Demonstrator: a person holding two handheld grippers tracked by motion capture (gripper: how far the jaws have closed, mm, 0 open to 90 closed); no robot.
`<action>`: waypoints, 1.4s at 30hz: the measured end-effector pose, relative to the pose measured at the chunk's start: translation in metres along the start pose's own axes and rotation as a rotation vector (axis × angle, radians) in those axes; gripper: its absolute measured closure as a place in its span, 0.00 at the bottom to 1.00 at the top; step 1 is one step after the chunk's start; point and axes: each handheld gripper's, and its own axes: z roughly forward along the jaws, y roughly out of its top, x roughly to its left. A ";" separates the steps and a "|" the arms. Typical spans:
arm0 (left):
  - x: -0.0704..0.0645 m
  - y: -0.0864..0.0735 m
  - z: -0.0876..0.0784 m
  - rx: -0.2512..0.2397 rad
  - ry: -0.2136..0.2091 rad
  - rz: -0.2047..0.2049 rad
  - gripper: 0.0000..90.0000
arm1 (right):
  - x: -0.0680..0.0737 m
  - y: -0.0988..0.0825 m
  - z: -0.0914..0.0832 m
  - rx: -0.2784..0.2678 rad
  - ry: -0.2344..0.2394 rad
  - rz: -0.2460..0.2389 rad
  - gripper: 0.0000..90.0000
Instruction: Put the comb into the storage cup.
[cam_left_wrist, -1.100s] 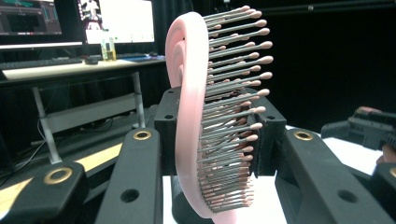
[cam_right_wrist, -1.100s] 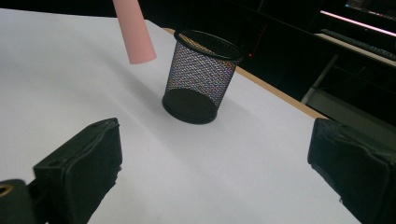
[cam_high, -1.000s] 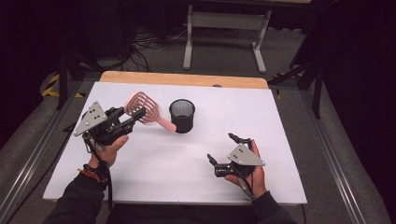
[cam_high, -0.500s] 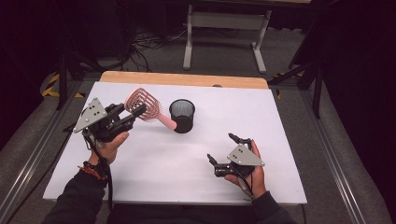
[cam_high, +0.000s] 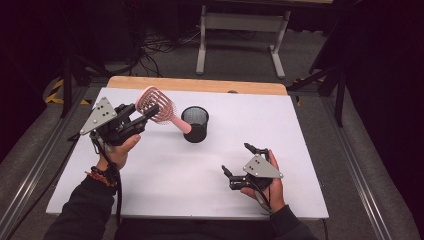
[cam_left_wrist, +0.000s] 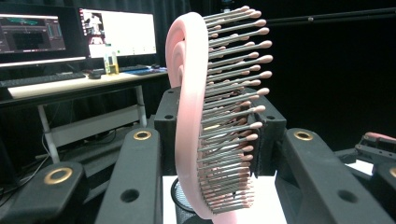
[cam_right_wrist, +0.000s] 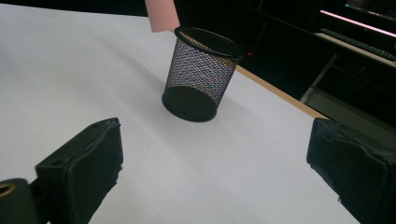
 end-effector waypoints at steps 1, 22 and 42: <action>0.000 0.000 0.002 -0.003 0.002 -0.002 0.71 | 0.000 0.000 0.000 0.000 0.000 0.000 0.05; 0.010 0.002 0.026 -0.020 0.007 -0.021 0.71 | 0.001 -0.001 0.001 0.007 0.002 -0.011 0.05; 0.019 -0.003 0.050 -0.002 0.022 -0.038 0.71 | 0.001 -0.001 0.002 0.012 0.002 -0.017 0.05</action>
